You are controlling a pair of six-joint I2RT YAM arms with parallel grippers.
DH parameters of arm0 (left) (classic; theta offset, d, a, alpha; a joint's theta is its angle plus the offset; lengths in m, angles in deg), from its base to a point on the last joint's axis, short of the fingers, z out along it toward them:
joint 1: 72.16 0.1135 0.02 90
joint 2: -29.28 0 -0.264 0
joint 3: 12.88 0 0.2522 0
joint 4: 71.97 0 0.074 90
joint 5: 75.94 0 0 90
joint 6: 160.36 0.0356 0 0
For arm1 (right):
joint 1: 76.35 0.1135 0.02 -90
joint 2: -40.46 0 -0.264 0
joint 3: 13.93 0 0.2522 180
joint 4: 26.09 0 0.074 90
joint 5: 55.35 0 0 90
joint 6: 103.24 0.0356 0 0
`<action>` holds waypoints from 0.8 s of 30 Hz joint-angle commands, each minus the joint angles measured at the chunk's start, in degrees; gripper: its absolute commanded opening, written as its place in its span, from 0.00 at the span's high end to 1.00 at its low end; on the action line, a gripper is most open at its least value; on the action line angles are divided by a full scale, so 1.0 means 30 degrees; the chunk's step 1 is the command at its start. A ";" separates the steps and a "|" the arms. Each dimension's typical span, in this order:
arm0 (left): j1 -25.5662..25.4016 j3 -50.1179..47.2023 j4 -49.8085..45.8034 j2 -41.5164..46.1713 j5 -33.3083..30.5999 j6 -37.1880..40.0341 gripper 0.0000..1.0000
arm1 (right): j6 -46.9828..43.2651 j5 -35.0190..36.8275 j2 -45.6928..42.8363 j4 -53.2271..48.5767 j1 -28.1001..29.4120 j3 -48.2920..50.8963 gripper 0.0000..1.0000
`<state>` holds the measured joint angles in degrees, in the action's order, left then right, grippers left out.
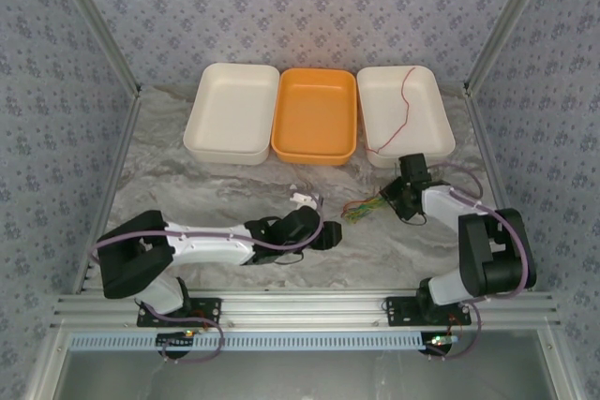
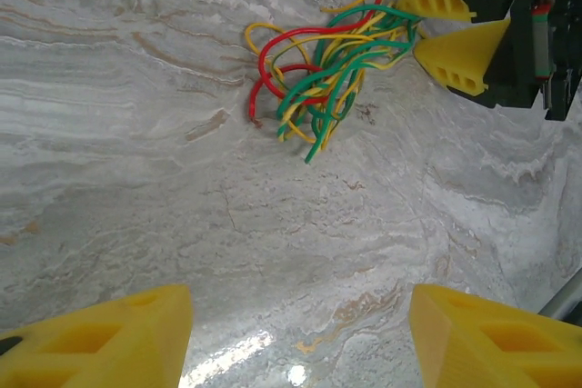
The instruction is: Untangle the cables
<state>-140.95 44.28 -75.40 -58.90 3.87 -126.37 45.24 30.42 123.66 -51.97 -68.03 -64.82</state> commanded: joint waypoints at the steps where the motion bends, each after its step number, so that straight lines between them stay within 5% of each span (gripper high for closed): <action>1: -0.0126 0.0145 -0.0353 0.0961 -0.0749 0.0461 0.35 | 0.1232 -0.0947 0.1484 0.2017 -0.0003 0.0014 0.75; 3: -0.0141 -0.0035 -0.0590 0.1445 -0.0971 0.0585 0.35 | 0.1336 -0.1488 0.1507 0.3385 0.0010 0.0510 1.00; 7: -0.0085 -0.0225 -0.1594 0.2898 -0.1346 0.1241 0.35 | -0.0280 -0.1119 -0.1474 0.6541 0.1165 0.2291 1.00; 14: 0.1412 -0.1323 -0.1813 0.5357 0.0571 0.2396 0.39 | -0.5486 0.0293 -0.8306 0.5147 0.3114 0.3360 1.00; 24: 0.2043 -0.1020 0.1009 0.4637 0.4781 0.4471 0.45 | -0.7930 -0.3699 -1.1725 0.6080 0.3198 0.3750 1.00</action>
<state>-134.48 40.78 -76.43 -44.17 13.74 -116.67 25.83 23.79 89.38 -34.26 -58.72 -51.83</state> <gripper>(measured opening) 0.549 0.058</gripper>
